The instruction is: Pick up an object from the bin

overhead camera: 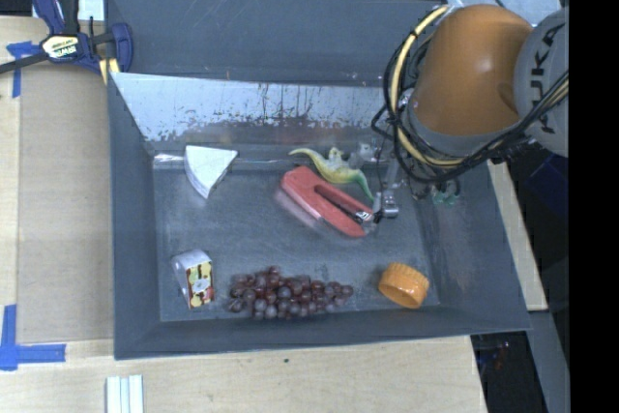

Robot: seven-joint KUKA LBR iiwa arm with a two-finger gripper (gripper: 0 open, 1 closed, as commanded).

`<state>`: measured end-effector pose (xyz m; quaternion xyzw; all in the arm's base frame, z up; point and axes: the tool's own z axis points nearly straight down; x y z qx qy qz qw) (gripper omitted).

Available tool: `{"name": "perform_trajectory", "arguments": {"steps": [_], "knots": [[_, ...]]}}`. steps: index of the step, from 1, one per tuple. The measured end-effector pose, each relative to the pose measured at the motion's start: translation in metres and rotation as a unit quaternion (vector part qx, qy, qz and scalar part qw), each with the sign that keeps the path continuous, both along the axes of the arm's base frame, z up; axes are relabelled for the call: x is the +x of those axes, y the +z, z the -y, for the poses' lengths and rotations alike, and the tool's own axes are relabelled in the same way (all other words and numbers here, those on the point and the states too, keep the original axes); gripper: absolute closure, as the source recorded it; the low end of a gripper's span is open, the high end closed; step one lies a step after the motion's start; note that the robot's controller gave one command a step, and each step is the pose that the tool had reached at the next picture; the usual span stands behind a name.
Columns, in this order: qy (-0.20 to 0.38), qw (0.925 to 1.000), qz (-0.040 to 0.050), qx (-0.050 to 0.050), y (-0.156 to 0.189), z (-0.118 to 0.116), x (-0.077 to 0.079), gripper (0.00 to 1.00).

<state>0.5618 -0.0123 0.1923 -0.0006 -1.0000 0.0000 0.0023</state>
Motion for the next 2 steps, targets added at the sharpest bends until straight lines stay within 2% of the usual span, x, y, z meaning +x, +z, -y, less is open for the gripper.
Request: {"name": "perform_trajectory", "arguments": {"steps": [1, 2], "knots": [[0.000, 1.0000, 0.0042, 0.000, 0.004, 0.000, 0.002, 0.00], [0.083, 0.9965, 0.0050, 0.000, -0.050, -0.018, -0.031, 0.00]]}}
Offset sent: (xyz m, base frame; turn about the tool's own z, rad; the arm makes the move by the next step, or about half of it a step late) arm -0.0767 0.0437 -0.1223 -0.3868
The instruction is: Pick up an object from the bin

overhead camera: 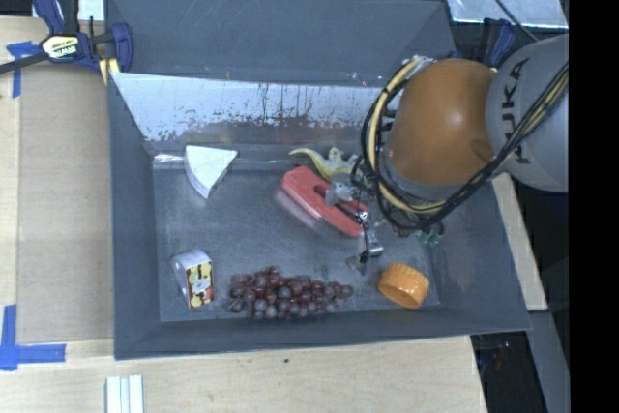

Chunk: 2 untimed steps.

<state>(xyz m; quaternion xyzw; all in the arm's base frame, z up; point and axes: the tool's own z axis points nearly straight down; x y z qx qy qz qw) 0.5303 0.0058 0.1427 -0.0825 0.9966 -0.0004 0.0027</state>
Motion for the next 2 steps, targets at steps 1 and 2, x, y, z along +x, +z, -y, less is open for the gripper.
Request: {"name": "perform_trajectory", "arguments": {"steps": [1, 2], "knots": [[-0.030, 0.9995, 0.0018, 0.000, 0.008, -0.012, -0.035, 0.00], [0.105, 0.9945, -0.0015, 0.001, -0.007, -0.098, -0.042, 0.00]]}}
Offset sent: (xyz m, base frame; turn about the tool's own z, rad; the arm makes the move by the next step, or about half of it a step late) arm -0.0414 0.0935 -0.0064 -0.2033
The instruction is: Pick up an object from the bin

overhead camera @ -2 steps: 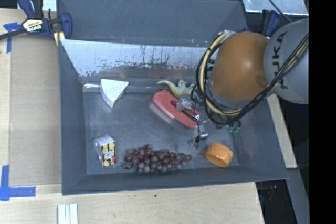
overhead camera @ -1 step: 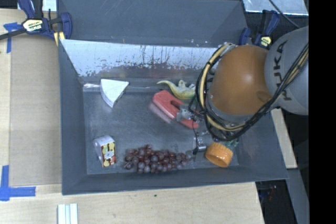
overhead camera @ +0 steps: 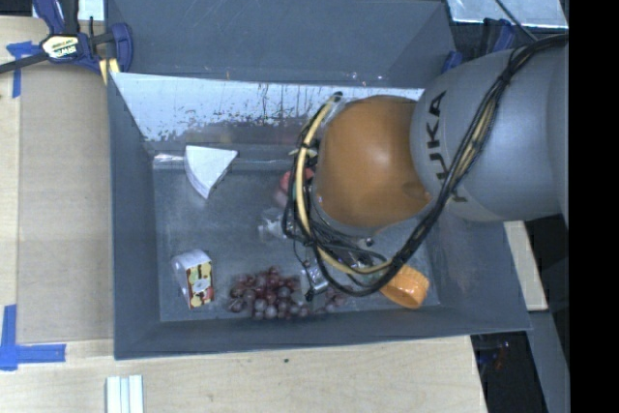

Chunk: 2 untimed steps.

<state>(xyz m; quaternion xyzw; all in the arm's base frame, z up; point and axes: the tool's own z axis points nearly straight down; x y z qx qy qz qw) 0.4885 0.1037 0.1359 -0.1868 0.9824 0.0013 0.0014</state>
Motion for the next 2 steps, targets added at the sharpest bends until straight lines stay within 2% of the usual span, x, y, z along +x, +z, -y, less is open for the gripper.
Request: {"name": "perform_trajectory", "arguments": {"steps": [1, 2], "knots": [[-0.100, 0.9949, 0.0084, -0.001, -0.0654, 0.0075, -0.0010, 0.00], [-0.038, 0.9992, 0.0094, 0.000, -0.0635, 0.0132, -0.0042, 1.00]]}}
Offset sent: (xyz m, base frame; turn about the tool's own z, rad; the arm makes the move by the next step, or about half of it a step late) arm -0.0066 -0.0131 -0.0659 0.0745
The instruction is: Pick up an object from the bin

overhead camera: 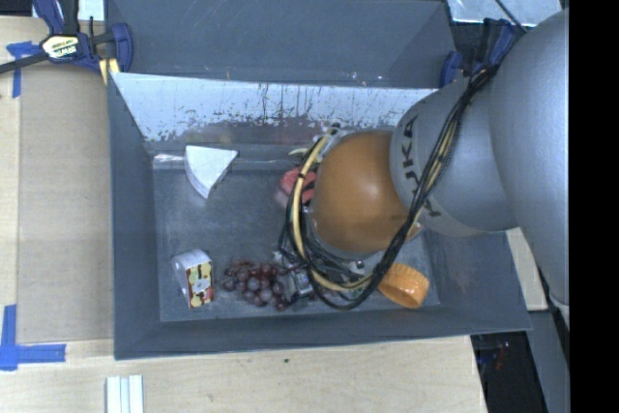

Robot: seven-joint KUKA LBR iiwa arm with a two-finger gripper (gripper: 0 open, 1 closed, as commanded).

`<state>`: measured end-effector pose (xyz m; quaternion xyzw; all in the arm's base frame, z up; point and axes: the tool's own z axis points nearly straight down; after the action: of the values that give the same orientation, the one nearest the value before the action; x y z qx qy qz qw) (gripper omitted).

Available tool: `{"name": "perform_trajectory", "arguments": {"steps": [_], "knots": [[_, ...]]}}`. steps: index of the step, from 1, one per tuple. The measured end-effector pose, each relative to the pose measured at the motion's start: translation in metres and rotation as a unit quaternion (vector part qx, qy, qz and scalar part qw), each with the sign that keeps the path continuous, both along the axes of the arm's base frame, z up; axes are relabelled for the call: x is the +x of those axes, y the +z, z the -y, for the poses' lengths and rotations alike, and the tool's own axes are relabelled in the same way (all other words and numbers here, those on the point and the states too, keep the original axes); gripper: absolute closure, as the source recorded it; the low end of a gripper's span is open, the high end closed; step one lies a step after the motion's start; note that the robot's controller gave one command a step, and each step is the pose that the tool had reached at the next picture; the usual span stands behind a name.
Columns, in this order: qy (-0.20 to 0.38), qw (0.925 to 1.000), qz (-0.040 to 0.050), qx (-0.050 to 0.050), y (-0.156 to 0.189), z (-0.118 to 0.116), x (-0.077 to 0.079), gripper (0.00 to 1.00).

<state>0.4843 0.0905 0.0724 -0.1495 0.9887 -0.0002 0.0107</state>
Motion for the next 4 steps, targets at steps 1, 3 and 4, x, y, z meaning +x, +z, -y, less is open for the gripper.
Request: {"name": "perform_trajectory", "arguments": {"steps": [1, 3, 4], "knots": [[0.000, 1.0000, 0.0000, 0.000, 0.000, 0.000, 0.000, 1.00], [0.000, 1.0000, 0.0004, 0.000, 0.009, 0.000, 0.000, 1.00], [-0.001, 1.0000, 0.0011, 0.000, 0.017, 0.000, 0.000, 1.00]]}}
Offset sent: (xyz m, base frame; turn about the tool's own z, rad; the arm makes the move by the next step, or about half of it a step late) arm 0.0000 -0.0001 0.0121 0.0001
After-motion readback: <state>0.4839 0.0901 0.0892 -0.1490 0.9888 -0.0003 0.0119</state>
